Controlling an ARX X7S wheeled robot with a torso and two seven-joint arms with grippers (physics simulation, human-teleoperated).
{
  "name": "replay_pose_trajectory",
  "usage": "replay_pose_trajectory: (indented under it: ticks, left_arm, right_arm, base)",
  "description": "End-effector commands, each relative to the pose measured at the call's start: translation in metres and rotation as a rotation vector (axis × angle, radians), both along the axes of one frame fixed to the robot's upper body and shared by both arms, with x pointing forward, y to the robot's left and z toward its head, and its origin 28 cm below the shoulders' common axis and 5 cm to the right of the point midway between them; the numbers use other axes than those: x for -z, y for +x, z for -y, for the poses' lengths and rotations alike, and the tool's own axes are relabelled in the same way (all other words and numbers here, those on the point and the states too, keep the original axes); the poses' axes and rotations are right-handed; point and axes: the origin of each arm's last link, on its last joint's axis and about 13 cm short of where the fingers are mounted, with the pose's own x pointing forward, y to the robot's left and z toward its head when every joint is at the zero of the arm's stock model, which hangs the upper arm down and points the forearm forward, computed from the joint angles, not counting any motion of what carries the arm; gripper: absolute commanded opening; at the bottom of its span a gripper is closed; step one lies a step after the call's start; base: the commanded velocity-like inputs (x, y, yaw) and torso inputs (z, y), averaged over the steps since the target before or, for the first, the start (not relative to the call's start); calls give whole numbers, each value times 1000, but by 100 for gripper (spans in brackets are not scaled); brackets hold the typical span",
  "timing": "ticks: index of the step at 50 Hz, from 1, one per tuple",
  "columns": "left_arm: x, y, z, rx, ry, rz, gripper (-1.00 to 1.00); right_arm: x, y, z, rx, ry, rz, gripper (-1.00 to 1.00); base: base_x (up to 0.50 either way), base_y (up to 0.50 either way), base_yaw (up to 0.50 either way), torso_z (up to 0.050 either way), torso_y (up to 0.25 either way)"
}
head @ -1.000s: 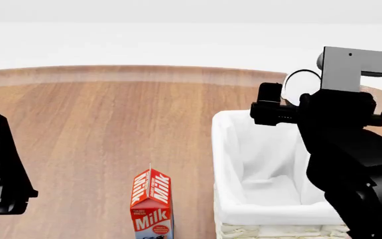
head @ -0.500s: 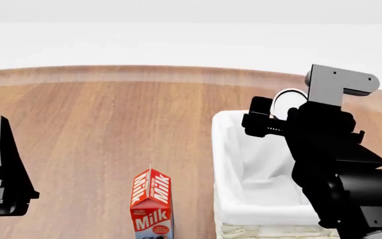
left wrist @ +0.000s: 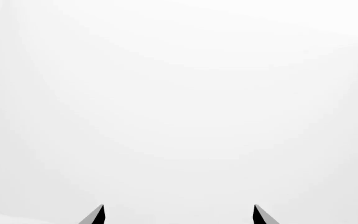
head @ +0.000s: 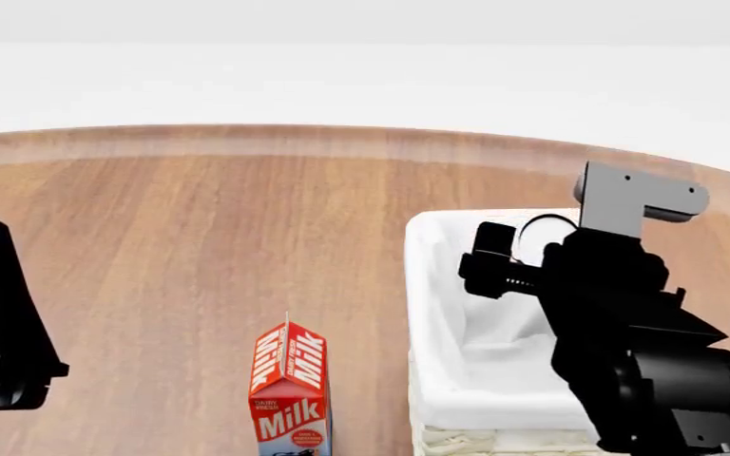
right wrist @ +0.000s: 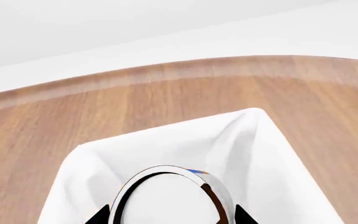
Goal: Pick up the alphabet soup and the tomato sauce, and put them in the basket.
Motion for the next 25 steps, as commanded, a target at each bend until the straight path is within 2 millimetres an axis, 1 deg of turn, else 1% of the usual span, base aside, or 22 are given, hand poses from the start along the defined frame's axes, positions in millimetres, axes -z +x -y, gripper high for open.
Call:
replay_pose_trajectory:
  ticks: [1, 12, 25]
  left_arm:
    - [1, -1, 0, 0, 0, -1, 100]
    - [2, 0, -1, 1, -1, -4, 100]
    - [4, 0, -1, 0, -1, -6, 100]
  right_arm:
    - [0, -1, 2, -9, -28, 12, -100]
    - [7, -2, 4, -3, -29, 0, -100]
    - [6, -2, 2, -9, -31, 3, -100]
  base:
    - [0, 0, 0, 0, 0]
    - [0, 0, 0, 0, 0]
    - [0, 0, 0, 1, 1]
